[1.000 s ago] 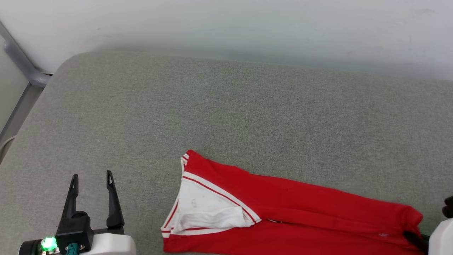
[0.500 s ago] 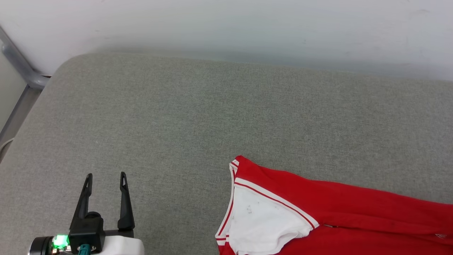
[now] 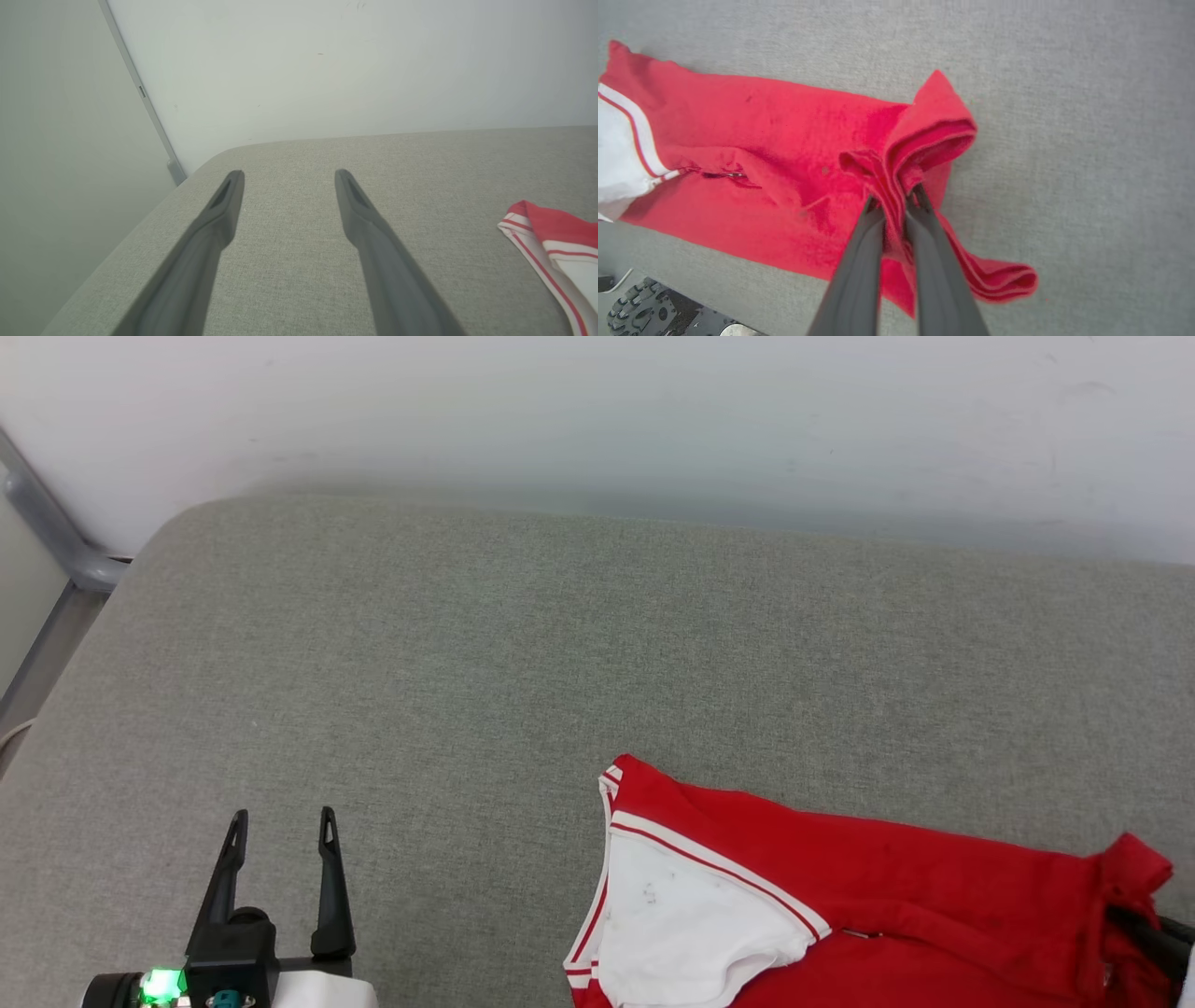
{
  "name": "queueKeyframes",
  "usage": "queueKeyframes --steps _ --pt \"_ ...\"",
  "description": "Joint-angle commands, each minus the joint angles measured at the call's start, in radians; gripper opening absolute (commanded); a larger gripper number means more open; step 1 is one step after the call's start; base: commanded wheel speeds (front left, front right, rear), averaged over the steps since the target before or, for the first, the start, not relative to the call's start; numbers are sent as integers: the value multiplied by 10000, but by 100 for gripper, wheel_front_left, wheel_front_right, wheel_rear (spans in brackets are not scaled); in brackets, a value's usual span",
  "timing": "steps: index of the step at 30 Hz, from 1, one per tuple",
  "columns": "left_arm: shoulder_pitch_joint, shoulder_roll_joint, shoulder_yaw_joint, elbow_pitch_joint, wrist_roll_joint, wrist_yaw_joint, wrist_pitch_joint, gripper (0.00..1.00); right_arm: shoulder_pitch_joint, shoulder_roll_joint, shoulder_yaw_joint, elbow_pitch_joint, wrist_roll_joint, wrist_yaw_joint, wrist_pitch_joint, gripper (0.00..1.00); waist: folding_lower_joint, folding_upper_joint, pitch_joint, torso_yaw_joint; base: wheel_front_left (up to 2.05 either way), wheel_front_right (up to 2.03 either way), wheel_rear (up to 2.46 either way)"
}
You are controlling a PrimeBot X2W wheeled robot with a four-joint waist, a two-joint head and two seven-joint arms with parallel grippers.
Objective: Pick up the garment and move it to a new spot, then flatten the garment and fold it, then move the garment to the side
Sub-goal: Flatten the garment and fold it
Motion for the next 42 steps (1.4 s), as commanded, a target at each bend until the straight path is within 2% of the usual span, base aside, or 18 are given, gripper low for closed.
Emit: queueKeyframes --steps 1,5,9,16,23,32,38,42 --pt "64 -40 22 22 52 5 -45 100 195 185 8 -609 -7 -9 213 0 0 0 -1 1 0 0 0" --pt "-44 -48 -5 65 65 -78 -45 100 240 568 304 -1835 -375 -9 749 0 0 0 36 59 0 0 0" --pt "-132 -63 -9 85 73 -106 -45 100 -203 815 1012 -2682 -658 -9 1180 0 0 0 94 150 0 0 0" --pt "-339 -132 -37 110 93 -148 -45 100 -1463 868 2924 -3086 -991 -9 1448 0 0 0 312 377 0 0 0" --pt "-536 -188 -87 173 99 -191 -45 100 -3262 932 4993 -2541 -970 -9 1164 0 0 0 511 604 0 0 0" --pt "-703 -272 -94 211 96 -230 -45 100 -5437 1474 7350 -1387 -952 -9 724 0 0 0 732 835 0 0 0" --pt "-814 -341 -128 225 99 -248 -45 100 -6402 1963 8347 -348 -632 -9 530 0 0 0 925 967 0 0 0" --pt "-951 -401 -169 249 117 -256 -45 100 -7098 2232 9431 957 -524 -9 455 0 0 0 1103 1093 0 0 0"
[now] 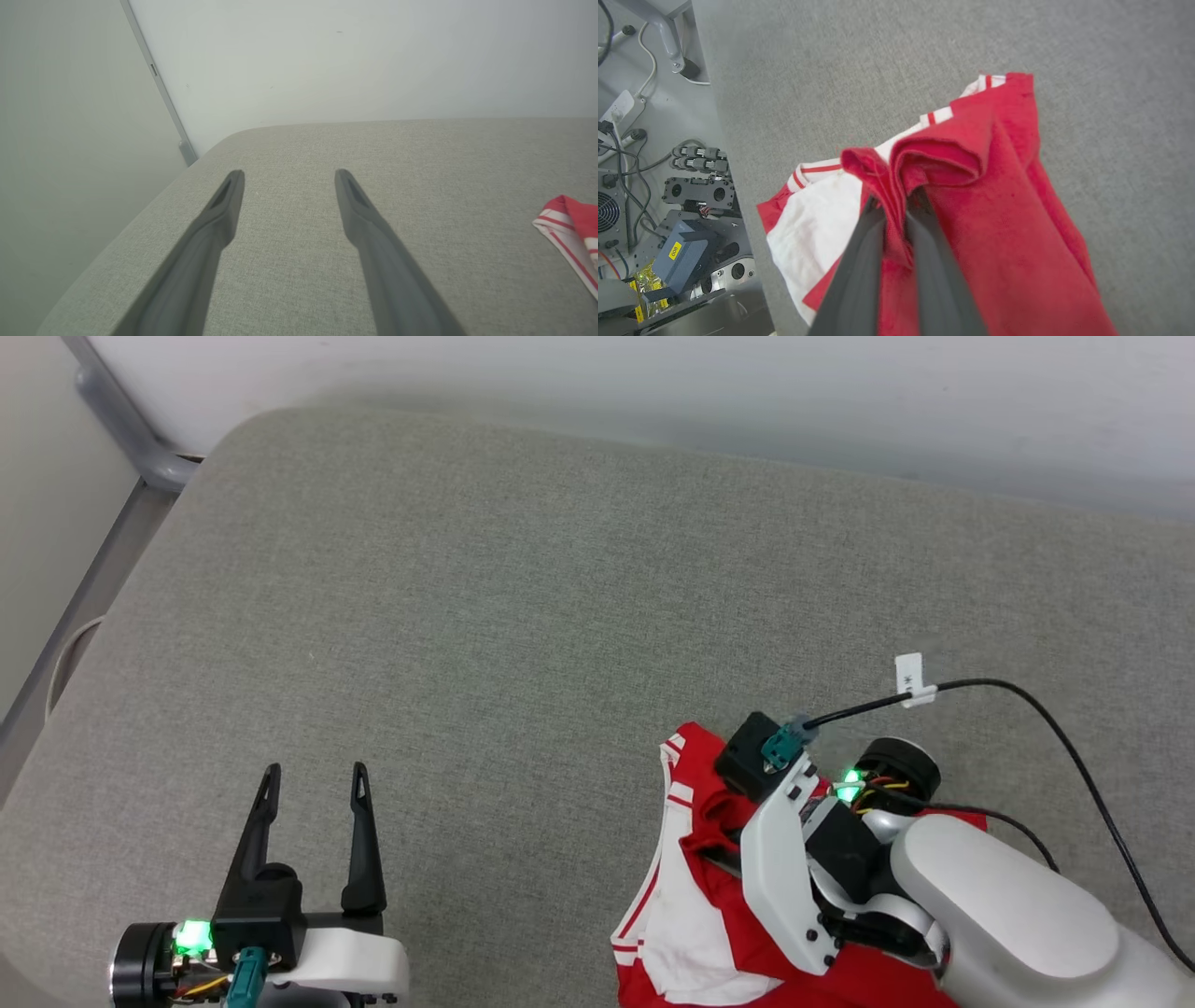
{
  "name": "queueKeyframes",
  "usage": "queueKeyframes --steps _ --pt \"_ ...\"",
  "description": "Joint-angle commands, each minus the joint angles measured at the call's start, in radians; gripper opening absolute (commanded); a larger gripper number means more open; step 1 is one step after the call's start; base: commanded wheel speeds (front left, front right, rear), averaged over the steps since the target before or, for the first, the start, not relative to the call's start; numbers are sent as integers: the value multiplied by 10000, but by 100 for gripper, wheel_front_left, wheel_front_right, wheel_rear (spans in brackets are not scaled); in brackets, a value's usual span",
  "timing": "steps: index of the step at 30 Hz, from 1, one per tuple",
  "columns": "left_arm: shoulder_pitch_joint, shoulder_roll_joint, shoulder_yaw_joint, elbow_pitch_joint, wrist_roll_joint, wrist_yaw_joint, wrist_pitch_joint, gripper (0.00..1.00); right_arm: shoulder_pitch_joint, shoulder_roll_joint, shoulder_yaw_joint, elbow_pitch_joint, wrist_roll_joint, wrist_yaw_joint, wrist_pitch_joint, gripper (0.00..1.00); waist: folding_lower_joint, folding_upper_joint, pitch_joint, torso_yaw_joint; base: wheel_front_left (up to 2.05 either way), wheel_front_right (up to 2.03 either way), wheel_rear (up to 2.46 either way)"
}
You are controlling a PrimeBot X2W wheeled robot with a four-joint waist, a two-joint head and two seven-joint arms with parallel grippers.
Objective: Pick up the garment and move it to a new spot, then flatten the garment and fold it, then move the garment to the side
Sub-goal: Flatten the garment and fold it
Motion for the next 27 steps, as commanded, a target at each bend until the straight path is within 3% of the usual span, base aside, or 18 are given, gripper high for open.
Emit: queueKeyframes --steps 1,10,11,12,13,14,22,27 --pt "-160 -60 3 17 51 -16 -45 100 -284 131 481 536 132 -9 -51 0 -1 0 104 69 0 0 0" --pt "-240 -87 1 63 73 -9 -45 100 -548 233 2127 2313 272 -10 -556 0 -1 0 201 89 0 0 0" --pt "-228 -78 20 71 77 6 -45 100 -585 260 2144 2296 362 -10 -740 26 -1 0 178 56 0 0 0" --pt "-228 -78 20 71 77 6 -45 100 -585 260 2144 2296 362 -10 -740 26 -1 0 178 56 0 0 0" --pt "-210 -67 42 76 73 18 -45 100 -677 231 2157 2239 380 -10 -936 69 -1 0 147 23 0 0 0" --pt "-203 -56 48 85 83 24 -45 100 -744 168 2116 2170 441 -12 -1174 100 -1 0 111 -4 0 0 0" --pt "92 116 56 126 153 41 -45 100 -324 -472 979 1240 548 -10 -3157 100 -1 0 -406 -391 0 0 0" --pt "290 235 25 203 175 49 -45 100 297 -856 -475 935 -124 -10 -4463 100 -1 0 -748 -710 0 0 0"
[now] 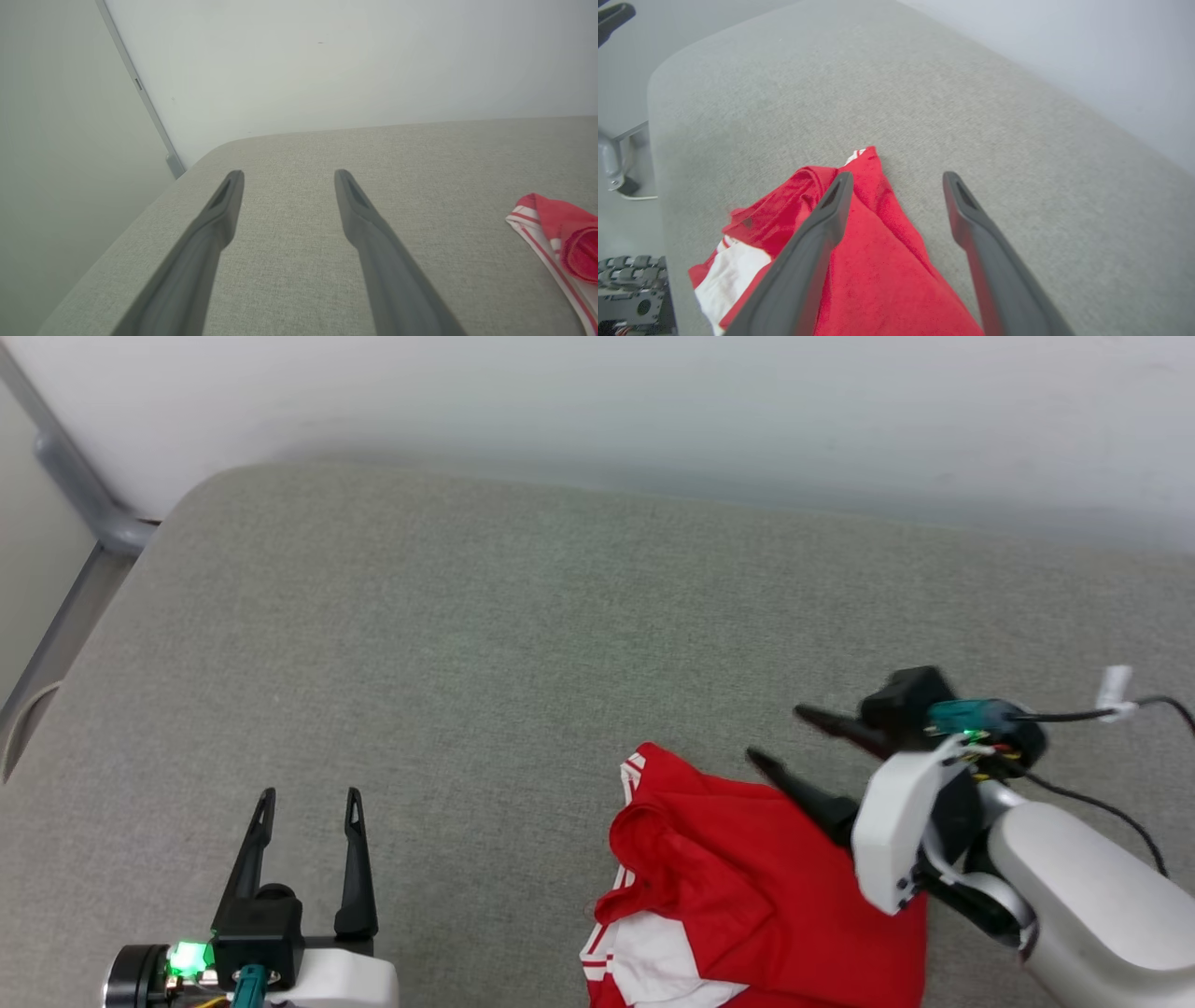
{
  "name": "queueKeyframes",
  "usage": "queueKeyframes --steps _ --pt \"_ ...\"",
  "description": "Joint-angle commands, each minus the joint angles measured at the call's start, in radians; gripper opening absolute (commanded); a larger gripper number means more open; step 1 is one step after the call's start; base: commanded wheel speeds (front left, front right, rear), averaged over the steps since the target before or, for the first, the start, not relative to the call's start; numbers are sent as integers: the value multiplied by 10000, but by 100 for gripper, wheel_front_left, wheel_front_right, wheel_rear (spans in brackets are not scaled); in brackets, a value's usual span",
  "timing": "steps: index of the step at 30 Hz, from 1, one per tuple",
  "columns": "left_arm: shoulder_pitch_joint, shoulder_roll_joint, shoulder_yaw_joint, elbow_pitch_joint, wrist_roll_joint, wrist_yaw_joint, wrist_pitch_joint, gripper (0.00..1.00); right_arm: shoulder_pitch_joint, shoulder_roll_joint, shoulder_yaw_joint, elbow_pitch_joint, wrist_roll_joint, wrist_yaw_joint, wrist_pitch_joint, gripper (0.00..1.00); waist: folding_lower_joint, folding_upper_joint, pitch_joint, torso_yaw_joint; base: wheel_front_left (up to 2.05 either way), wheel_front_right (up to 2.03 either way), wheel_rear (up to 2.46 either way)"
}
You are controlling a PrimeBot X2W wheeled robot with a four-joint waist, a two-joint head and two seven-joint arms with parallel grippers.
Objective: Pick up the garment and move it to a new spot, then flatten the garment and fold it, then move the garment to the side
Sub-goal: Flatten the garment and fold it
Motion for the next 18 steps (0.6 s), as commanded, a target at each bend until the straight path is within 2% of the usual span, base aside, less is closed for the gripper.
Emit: queueKeyframes --steps 1,5,8,14,18 --pt "138 68 -5 22 35 27 -45 100 348 21 -566 -1 -305 -12 -510 100 0 0 -212 -212 0 0 0" --pt "296 94 -97 2 73 72 -45 100 1228 248 -2273 122 -1462 -12 -1804 100 0 0 -399 -447 0 0 0" --pt "359 121 -162 -2 81 93 -44 100 1971 648 -3700 212 -2346 -12 -2658 100 0 0 -532 -596 0 0 0" --pt "501 159 -254 7 45 137 -44 100 3446 1882 -6427 -128 -4152 -12 -3893 100 0 0 -766 -830 0 0 0" --pt "591 205 -279 22 -1 137 -44 100 4394 2701 -7707 -709 -5101 -12 -4240 100 0 0 -946 -949 0 0 0"
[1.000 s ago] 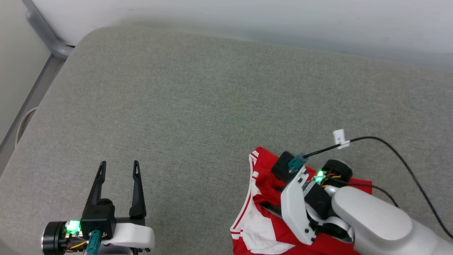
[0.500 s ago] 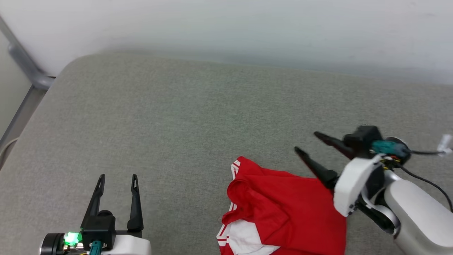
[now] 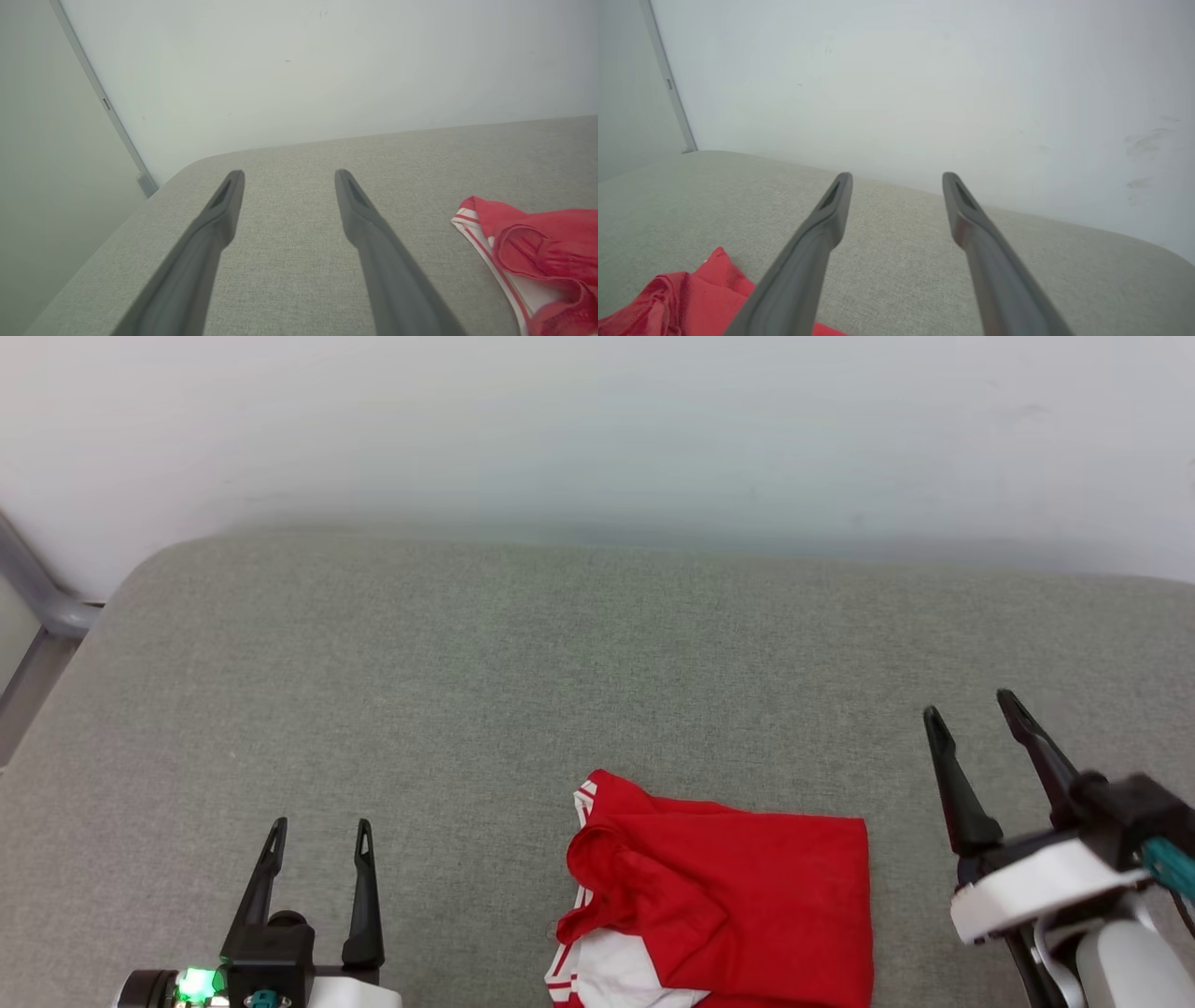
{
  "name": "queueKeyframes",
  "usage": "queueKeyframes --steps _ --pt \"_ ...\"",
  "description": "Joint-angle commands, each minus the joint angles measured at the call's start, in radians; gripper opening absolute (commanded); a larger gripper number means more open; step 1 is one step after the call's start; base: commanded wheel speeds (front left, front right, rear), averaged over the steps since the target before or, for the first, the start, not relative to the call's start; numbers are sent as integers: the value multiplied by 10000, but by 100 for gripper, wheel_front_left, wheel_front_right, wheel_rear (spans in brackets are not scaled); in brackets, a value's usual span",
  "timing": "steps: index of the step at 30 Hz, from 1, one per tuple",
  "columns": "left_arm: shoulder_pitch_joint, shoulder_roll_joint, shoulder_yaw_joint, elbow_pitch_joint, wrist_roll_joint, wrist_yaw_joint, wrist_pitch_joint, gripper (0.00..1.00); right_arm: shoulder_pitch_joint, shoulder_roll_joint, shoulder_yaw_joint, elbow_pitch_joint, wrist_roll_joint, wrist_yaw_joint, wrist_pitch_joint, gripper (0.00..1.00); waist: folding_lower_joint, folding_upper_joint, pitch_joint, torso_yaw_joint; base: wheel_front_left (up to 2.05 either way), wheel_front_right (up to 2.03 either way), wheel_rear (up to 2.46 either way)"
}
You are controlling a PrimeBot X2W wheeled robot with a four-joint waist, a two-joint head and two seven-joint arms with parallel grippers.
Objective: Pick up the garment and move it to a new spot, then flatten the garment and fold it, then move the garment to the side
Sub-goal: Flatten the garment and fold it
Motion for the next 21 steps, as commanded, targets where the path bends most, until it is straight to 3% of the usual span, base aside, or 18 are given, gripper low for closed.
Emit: queueKeyframes --steps 1,10,21 --pt "129 36 -4 -13 -29 29 -42 100 461 338 -421 -274 -349 -12 -113 100 1 0 -109 -73 0 0 0" --pt "297 124 -119 -74 -59 10 -34 100 2301 1607 -1563 -1418 -1124 -12 -264 100 1 0 -316 -186 0 0 0" --pt "468 153 -184 9 -141 14 -34 100 3272 1915 -1730 -1959 -1112 -11 -269 100 1 0 -405 -317 0 0 0"
